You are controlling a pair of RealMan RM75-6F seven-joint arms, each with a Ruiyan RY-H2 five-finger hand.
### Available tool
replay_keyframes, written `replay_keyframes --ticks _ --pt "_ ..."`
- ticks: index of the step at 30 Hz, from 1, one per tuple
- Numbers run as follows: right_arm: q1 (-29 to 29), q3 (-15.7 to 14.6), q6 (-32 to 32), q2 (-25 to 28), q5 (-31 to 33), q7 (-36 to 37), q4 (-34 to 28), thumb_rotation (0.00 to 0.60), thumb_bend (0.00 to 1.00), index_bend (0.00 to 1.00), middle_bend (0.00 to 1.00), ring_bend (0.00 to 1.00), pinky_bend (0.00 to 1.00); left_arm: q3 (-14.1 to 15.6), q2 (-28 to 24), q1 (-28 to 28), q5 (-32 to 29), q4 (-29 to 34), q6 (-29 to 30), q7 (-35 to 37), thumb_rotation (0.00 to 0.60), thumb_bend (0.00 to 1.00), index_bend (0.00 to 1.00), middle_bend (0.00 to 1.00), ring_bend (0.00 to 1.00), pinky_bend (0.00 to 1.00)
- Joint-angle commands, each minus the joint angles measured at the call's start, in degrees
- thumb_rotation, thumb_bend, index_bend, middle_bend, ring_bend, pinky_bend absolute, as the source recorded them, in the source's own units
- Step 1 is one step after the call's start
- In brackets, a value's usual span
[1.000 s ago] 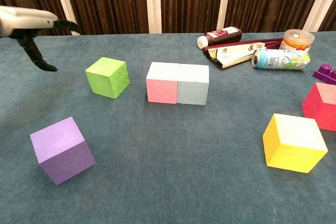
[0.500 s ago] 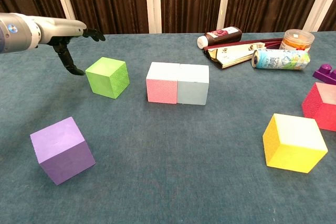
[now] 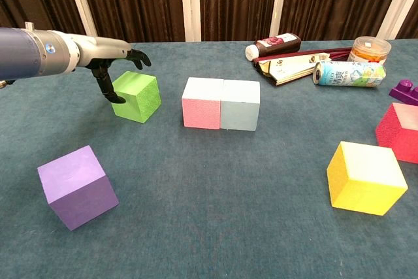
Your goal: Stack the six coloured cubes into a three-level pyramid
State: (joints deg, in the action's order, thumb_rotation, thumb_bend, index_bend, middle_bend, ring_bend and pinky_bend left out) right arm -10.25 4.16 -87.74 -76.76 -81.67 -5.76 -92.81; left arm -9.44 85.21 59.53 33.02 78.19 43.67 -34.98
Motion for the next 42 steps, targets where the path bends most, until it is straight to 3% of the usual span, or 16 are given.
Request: replay_keyframes --ticks 1,12,28,37,42 --pt "0.3 0.45 0.34 0.02 0.47 0.36 -0.32 0.6 0.29 0.08 0.09 0.0 0.0 0.45 0.35 0.38 -0.25 -0.29 0.14 -0.12 0.6 0.36 0.12 0.12 0.0 0.0" --pt "1.18 1.69 0.32 -0.06 1.1 0.72 -1.17 0.6 0.29 0.08 0.09 0.0 0.0 1.34 0.64 1.14 -1.31 -0.27 1.87 -0.32 0.6 0.36 0.17 0.26 0.0 0.0" --pt "1.85 2.94 0.83 -0.25 2.06 0.79 -1.94 0.6 0.29 0.08 0.09 0.0 0.0 2.98 -2.26 4.97 -13.07 5.6 6.19 -8.73 0.6 0.35 0.21 0.2 0.0 0.0" --pt "1.97 3.05 1.84 0.19 2.26 0.9 -2.35 0.6 0.29 0.08 0.09 0.0 0.0 4.48 -2.94 8.3 -22.8 8.21 9.0 -15.82 0.6 0.35 0.17 0.18 0.0 0.0" --pt "2.12 3.44 1.95 0.23 2.68 0.83 -2.52 0.6 0.29 0.08 0.09 0.0 0.0 4.1 -2.33 8.7 -22.97 8.04 9.71 -15.88 0.6 0.35 0.18 0.21 0.0 0.0"
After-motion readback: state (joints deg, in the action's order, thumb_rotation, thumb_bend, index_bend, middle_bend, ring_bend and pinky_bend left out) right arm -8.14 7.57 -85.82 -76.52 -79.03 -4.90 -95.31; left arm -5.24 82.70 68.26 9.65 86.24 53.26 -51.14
